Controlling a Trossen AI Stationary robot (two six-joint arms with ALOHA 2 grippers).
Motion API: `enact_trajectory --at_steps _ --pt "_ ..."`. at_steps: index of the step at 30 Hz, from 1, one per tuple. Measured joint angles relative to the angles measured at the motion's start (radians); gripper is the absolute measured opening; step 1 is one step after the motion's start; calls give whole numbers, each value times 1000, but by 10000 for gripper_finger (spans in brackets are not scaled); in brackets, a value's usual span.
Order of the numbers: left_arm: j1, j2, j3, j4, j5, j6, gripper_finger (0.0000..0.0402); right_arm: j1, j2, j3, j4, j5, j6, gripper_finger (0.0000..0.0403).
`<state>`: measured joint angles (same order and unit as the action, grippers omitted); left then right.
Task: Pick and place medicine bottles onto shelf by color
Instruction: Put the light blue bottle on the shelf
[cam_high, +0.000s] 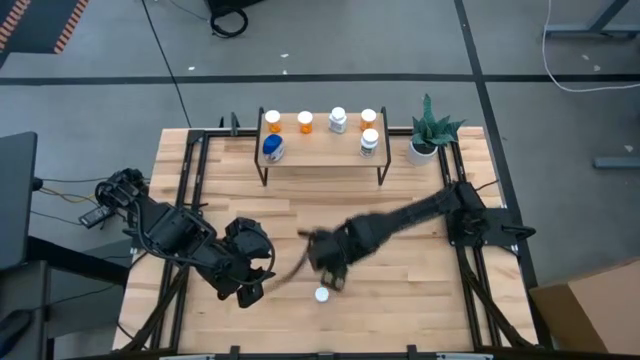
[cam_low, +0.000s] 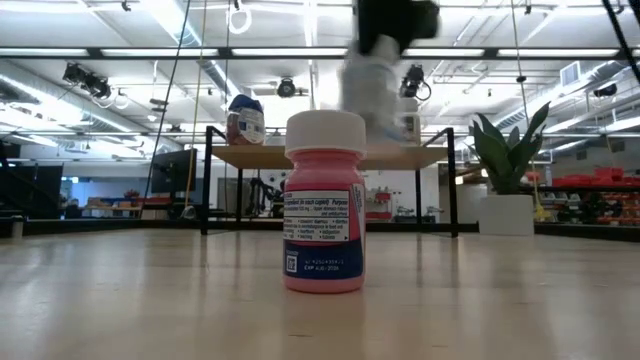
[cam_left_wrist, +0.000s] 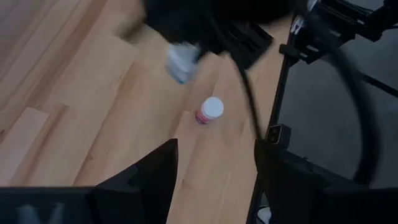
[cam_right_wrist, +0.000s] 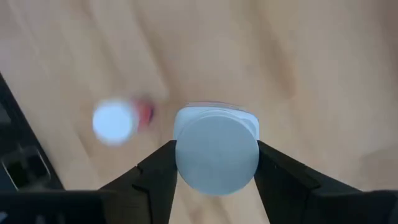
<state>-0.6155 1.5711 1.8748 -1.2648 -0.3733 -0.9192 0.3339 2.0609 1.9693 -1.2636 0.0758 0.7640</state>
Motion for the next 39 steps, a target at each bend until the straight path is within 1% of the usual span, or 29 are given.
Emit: enact_trajectory --at_steps 5,9,14,19,23,28,33,39 --pt "0 -6 0 -36 -11 35 213 -135 0 138 -82 47 -60 198" --pt "-1 -41 0 -114 1 41 213 -258 0 214 -140 53 -79 198" --pt "0 -104 0 -132 3 67 211 -406 0 278 -179 60 -97 198" --pt "5 -139 0 -131 -1 87 210 -512 -1 317 -189 57 -122 198" --pt "7 -141 0 -132 -7 104 210 -564 -1 330 -193 58 -155 198" --pt "6 -138 0 -130 -10 89 208 -614 -1 331 -197 67 -217 198" --pt "9 -138 0 -127 -77 47 206 -668 -1 331 -197 70 -302 198" --pt "19 -138 0 -120 -79 -8 207 -712 -1 331 -200 24 -360 198"
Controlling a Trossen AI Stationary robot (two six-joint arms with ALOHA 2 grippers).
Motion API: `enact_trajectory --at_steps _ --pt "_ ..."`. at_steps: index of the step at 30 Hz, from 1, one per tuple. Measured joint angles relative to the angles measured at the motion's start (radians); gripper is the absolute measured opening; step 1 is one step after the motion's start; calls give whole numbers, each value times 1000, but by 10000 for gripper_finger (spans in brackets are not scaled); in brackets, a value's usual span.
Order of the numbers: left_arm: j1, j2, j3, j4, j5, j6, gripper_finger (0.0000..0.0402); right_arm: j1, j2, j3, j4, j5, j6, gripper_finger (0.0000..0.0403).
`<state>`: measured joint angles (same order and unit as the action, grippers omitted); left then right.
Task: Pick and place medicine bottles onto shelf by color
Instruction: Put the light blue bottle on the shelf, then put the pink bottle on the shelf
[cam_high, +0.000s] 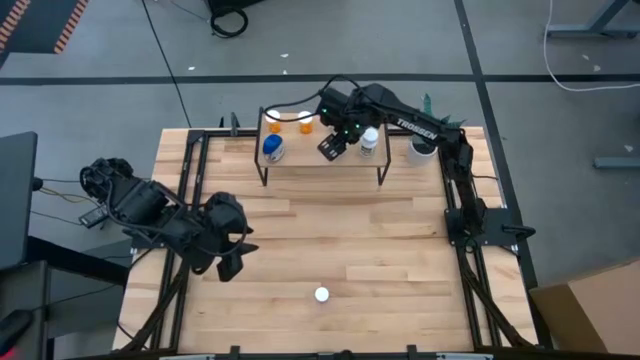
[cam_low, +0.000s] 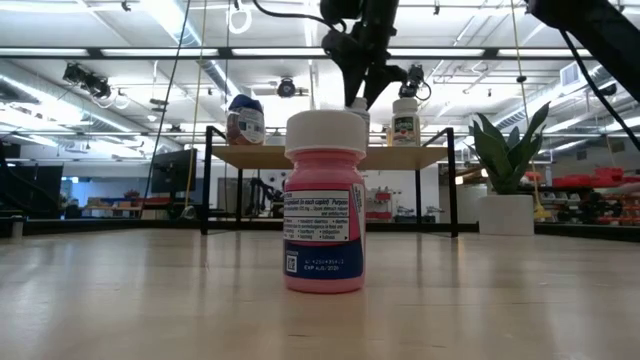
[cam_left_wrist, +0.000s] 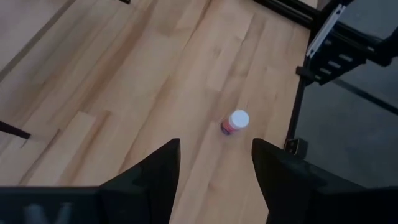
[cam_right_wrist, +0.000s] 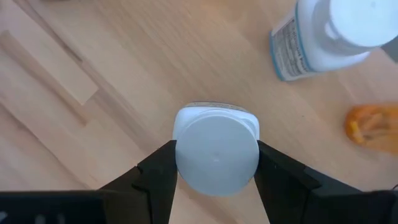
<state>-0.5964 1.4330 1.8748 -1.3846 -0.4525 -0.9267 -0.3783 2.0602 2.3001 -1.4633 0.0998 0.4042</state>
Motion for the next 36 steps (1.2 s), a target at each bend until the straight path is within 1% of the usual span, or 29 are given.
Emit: enact_trajectory --at_steps 6,12,17,25,29,32,36 --pt "6 0 0 10 -8 -53 200 -18 0 0 -2 -5 -50 198" --pt "19 0 0 56 -26 -58 199 -31 0 0 -2 -19 -59 199" --pt "42 0 0 106 -34 -57 193 -37 0 0 -2 -35 -60 217" --pt "50 0 0 118 -34 -58 193 -39 0 0 -10 -35 -51 249" --pt "50 0 0 117 -34 -57 189 -39 1 7 -15 -35 -50 257" --pt "50 1 -1 116 -48 -57 188 -38 2 55 -28 -34 -52 262" --pt "69 25 -1 105 -50 -56 198 -28 -35 56 -18 -26 -31 264"
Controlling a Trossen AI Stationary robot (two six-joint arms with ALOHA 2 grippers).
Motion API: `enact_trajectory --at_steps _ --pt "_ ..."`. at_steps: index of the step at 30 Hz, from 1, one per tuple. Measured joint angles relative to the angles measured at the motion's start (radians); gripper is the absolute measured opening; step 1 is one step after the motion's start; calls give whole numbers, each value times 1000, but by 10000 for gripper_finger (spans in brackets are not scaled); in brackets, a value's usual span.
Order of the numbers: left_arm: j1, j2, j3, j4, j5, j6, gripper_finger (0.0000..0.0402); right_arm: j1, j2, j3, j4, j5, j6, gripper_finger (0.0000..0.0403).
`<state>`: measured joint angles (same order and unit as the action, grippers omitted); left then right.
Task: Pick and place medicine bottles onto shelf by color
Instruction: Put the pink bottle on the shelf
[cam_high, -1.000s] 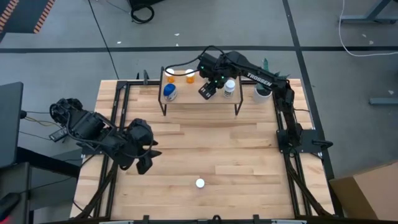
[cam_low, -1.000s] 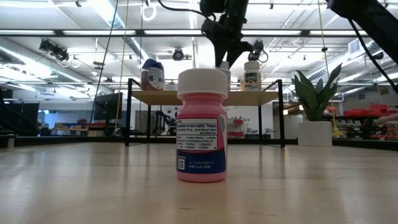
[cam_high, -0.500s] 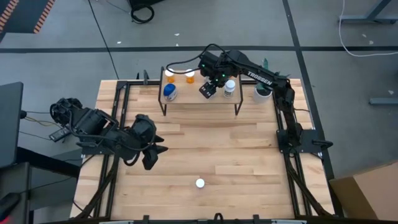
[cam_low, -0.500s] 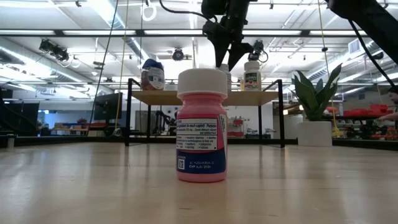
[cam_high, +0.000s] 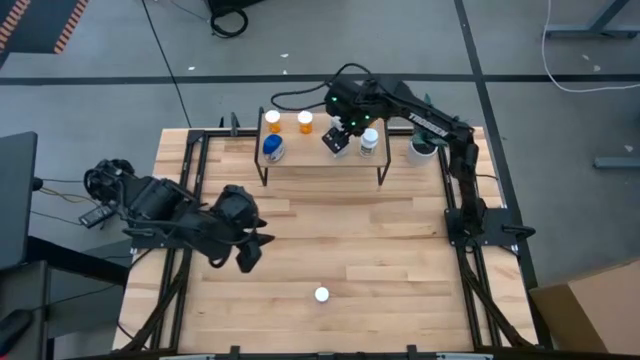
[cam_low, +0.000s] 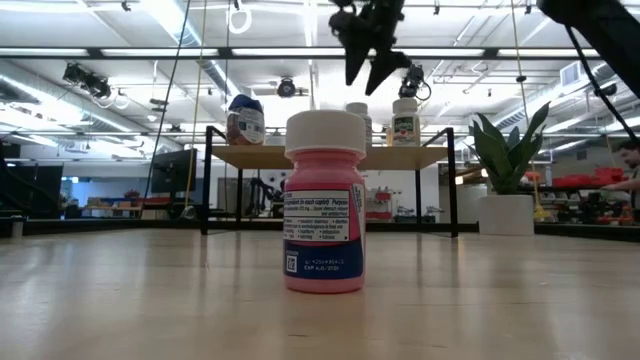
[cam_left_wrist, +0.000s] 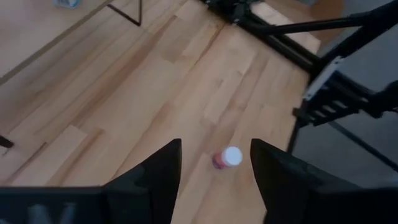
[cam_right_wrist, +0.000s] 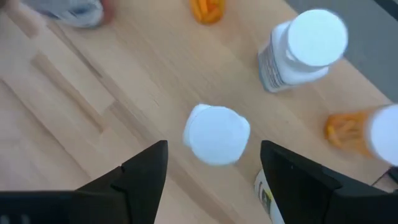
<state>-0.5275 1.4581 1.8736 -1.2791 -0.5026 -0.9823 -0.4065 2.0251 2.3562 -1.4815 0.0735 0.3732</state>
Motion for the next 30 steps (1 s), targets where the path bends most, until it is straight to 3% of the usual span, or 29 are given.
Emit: enact_trajectory --at_steps 8,14,19,23,30 --pt "73 74 0 2 59 116 236 94 -53 -1 -49 10 75 265" --pt "128 161 0 -1 199 235 253 249 -58 -6 -90 71 136 265" --pt "107 165 0 -16 212 267 251 396 -59 -45 -88 130 216 265" --pt "88 138 0 -48 211 257 246 503 -61 -164 -89 253 366 265" --pt "35 98 0 -124 193 182 246 631 -66 -439 -83 265 505 265"
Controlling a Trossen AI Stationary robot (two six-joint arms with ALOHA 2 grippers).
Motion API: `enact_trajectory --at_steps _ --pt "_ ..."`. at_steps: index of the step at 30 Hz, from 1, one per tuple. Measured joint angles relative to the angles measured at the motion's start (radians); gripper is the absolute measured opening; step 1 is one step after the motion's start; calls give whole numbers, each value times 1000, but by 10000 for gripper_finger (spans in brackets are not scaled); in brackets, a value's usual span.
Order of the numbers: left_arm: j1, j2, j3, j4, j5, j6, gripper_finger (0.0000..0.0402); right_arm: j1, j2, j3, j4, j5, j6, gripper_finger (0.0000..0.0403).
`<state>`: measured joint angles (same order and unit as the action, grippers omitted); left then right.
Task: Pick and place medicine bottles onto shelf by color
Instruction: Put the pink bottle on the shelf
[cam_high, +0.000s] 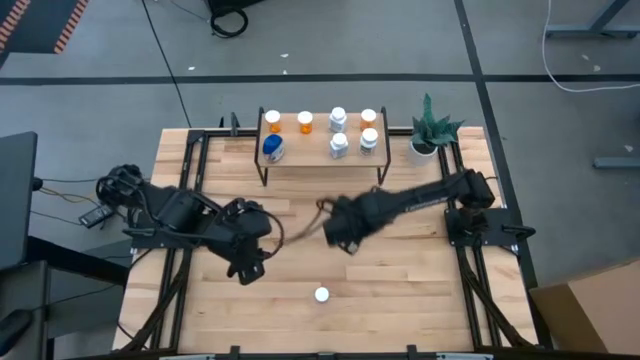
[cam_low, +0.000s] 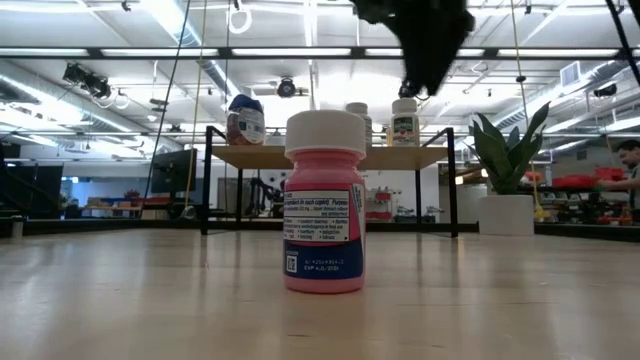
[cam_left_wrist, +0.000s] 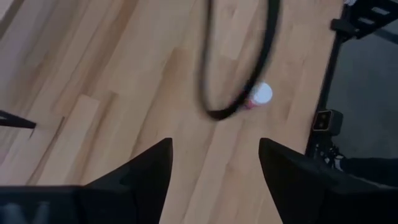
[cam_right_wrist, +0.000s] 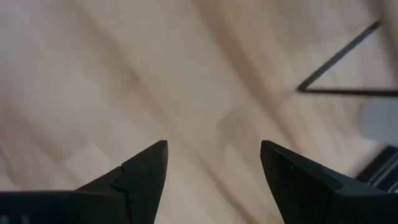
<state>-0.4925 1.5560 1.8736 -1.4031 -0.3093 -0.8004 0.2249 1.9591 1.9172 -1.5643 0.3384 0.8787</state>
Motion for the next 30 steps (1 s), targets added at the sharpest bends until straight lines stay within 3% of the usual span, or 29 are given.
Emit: enact_trajectory --at_steps 7,13,18,24,30 --pt "-21 -15 1 -3 -12 -4 244 120 -125 -186 155 -25 18 279" --pt "0 -15 1 61 -12 32 240 181 -424 -401 413 129 30 287" --pt "50 -12 1 198 -21 101 238 184 -678 -629 718 136 32 283" --pt "129 63 1 313 81 173 236 215 -835 -815 711 76 147 283" --pt "144 191 0 371 170 223 246 263 -839 -865 630 -78 185 283"
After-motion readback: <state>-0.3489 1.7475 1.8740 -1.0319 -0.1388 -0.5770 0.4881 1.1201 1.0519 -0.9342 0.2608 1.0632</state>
